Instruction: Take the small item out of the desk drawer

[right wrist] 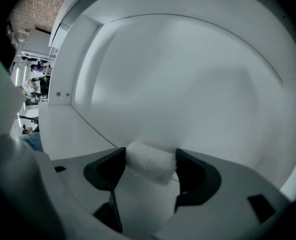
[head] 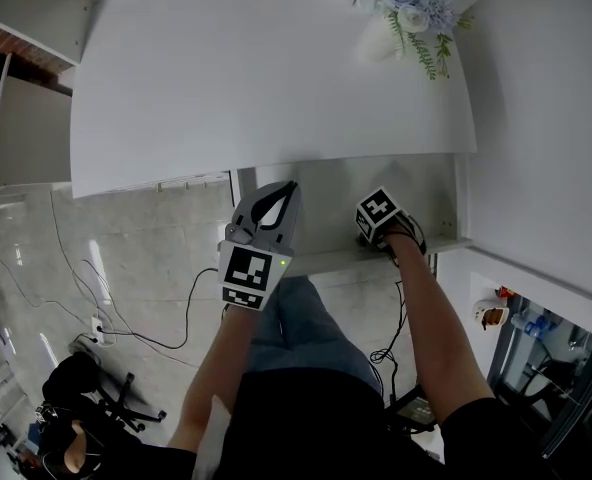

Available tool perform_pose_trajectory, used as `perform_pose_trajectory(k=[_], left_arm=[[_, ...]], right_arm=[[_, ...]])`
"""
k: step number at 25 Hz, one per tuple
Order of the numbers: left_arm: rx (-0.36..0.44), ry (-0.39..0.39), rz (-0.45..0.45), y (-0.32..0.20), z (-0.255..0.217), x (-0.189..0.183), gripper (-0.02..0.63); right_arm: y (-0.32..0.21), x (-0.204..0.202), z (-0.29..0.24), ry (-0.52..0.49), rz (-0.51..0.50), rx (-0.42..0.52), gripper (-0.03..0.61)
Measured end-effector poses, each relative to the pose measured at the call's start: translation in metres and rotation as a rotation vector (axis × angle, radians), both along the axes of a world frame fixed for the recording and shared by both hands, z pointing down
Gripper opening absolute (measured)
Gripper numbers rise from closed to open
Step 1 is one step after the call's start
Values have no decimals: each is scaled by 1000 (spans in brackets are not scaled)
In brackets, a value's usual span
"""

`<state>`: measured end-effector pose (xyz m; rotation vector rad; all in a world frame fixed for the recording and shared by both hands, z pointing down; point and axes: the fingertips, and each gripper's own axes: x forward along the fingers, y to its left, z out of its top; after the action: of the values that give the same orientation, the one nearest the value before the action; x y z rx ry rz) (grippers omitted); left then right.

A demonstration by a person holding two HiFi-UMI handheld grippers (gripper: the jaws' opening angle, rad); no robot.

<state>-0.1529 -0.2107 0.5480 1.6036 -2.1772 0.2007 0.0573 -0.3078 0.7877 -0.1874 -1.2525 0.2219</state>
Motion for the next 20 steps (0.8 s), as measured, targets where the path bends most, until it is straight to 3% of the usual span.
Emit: perform_pose_trajectory(k=[7, 13, 16, 20], left_arm=[[2, 0, 12, -2, -1, -1, 9], [17, -7, 40, -12, -6, 0, 9], [33, -16, 59, -19, -14, -1, 9], [63, -38, 78, -30, -30, -5, 9]], right_arm=[[0, 3, -3, 13, 39, -14, 278], [-8, -4, -17, -35, 87, -14, 272], [-10, -12, -30, -94, 130, -31, 270], [-18, -36, -64, -267, 217, -48, 270]])
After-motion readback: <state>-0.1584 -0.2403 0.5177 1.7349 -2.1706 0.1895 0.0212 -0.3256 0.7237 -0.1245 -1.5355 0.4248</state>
